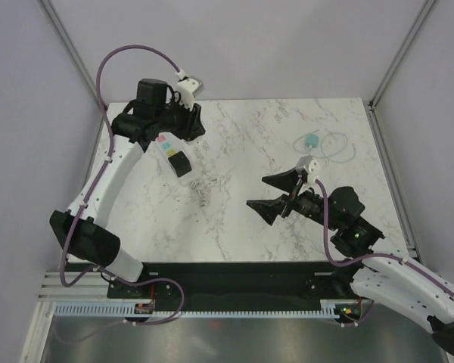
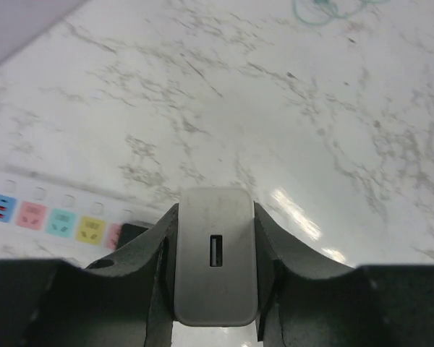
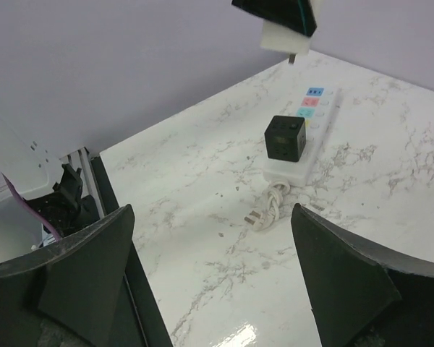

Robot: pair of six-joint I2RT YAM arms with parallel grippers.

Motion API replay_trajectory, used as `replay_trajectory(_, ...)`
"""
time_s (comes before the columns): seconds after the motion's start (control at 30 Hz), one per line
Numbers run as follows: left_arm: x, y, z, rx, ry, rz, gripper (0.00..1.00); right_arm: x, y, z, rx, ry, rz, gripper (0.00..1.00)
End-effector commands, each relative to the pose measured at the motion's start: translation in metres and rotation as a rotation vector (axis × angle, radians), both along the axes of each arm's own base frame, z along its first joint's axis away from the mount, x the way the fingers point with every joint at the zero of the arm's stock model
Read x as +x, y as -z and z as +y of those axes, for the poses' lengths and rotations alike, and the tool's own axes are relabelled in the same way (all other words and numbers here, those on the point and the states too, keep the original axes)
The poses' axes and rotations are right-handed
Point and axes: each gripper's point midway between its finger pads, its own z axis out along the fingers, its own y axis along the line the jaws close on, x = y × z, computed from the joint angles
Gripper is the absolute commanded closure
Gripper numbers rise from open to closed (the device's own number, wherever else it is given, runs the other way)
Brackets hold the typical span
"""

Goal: Insert the plug

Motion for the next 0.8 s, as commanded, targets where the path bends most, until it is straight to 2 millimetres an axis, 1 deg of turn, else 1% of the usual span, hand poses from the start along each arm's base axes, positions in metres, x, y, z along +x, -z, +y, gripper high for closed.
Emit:
replay_trajectory(0.0, 0.044, -0.044, 0.014, 0.025, 0.089, -0.384, 0.98, 0.003, 0.0, 0.0, 0.04, 0.017, 0.02, 0.03)
replay_trajectory(0.03, 0.05, -0.042, 0.018, 0.072, 0.127, -0.446, 0.98, 0.002, 0.003, 0.001, 0.044, 0.008, 0.032, 0.03)
replay_trajectory(0.07, 0.058, -0.043, 0.026, 0.084, 0.131, -0.484, 0.98, 0.002, 0.0, 0.003, 0.062, 0.0, 0.027, 0.03)
replay_trajectory(0.1, 0.069, -0.038, 0.031, 0.098, 0.132, -0.523, 0.98, 0.003, 0.005, 0.007, 0.057, -0.01, 0.04, 0.03)
replay_trajectory(0.13, 0.08, -0.038, 0.046, 0.117, 0.11, -0.555, 0.98, 0.002, 0.008, 0.01, 0.063, -0.022, 0.059, 0.03)
replay_trajectory(0.2, 0.09, -0.034, 0.056, 0.089, 0.119, -0.58, 0.98, 0.004, 0.012, 0.016, 0.062, -0.042, 0.069, 0.02)
replay_trajectory(0.23, 0.101, -0.032, 0.073, 0.075, 0.099, -0.62, 0.98, 0.005, 0.014, 0.018, 0.063, -0.046, 0.078, 0.02)
replay_trajectory(0.27, 0.1, -0.029, 0.073, 0.033, 0.141, -0.636, 0.98, 0.008, 0.017, 0.021, 0.06, -0.047, 0.086, 0.02)
replay_trajectory(0.3, 0.103, -0.021, 0.081, 0.008, 0.138, -0.645, 0.98, 0.009, 0.018, 0.023, 0.058, -0.047, 0.087, 0.02)
replay_trajectory(0.33, 0.118, -0.02, 0.104, -0.026, 0.091, -0.665, 0.98, 0.01, 0.019, 0.024, 0.061, -0.051, 0.092, 0.02)
replay_trajectory(0.37, 0.118, -0.016, 0.106, -0.061, 0.133, -0.669, 0.98, 0.012, 0.022, 0.028, 0.056, -0.056, 0.097, 0.02)
replay_trajectory(0.4, 0.122, -0.012, 0.112, -0.076, 0.14, -0.663, 0.98, 0.013, 0.023, 0.03, 0.056, -0.06, 0.1, 0.02)
replay_trajectory(0.43, 0.135, 0.011, 0.124, -0.091, 0.13, -0.614, 0.98, 0.014, 0.022, 0.031, 0.057, -0.064, 0.1, 0.02)
replay_trajectory(0.47, 0.137, 0.018, 0.125, -0.111, 0.158, -0.597, 0.98, 0.016, 0.025, 0.035, 0.052, -0.071, 0.111, 0.02)
replay_trajectory(0.5, 0.143, 0.021, 0.128, -0.119, 0.17, -0.593, 0.98, 0.015, 0.026, 0.037, 0.048, -0.082, 0.111, 0.02)
replay_trajectory(0.53, 0.148, 0.028, 0.136, -0.124, 0.167, -0.58, 0.98, 0.016, 0.024, 0.039, 0.05, -0.087, 0.11, 0.02)
replay_trajectory(0.57, 0.156, 0.048, 0.139, -0.14, 0.177, -0.544, 0.98, 0.018, 0.028, 0.041, 0.038, -0.089, 0.112, 0.02)
replay_trajectory(0.6, 0.162, 0.048, 0.142, -0.143, 0.186, -0.551, 0.98, 0.019, 0.026, 0.043, 0.038, -0.093, 0.107, 0.02)
replay_trajectory(0.63, 0.165, 0.053, 0.148, -0.141, 0.194, -0.554, 0.98, 0.02, 0.026, 0.044, 0.033, -0.093, 0.106, 0.02)
replay_trajectory(0.67, 0.17, 0.07, 0.149, -0.154, 0.211, -0.529, 0.98, 0.021, 0.03, 0.046, 0.021, -0.093, 0.111, 0.02)
replay_trajectory(0.7, 0.176, 0.071, 0.153, -0.151, 0.211, -0.534, 0.98, 0.023, 0.031, 0.046, 0.013, -0.089, 0.108, 0.02)
replay_trajectory(0.77, 0.183, 0.083, 0.163, -0.157, 0.203, -0.52, 0.98, 0.027, 0.032, 0.048, 0.001, -0.083, 0.107, 0.02)
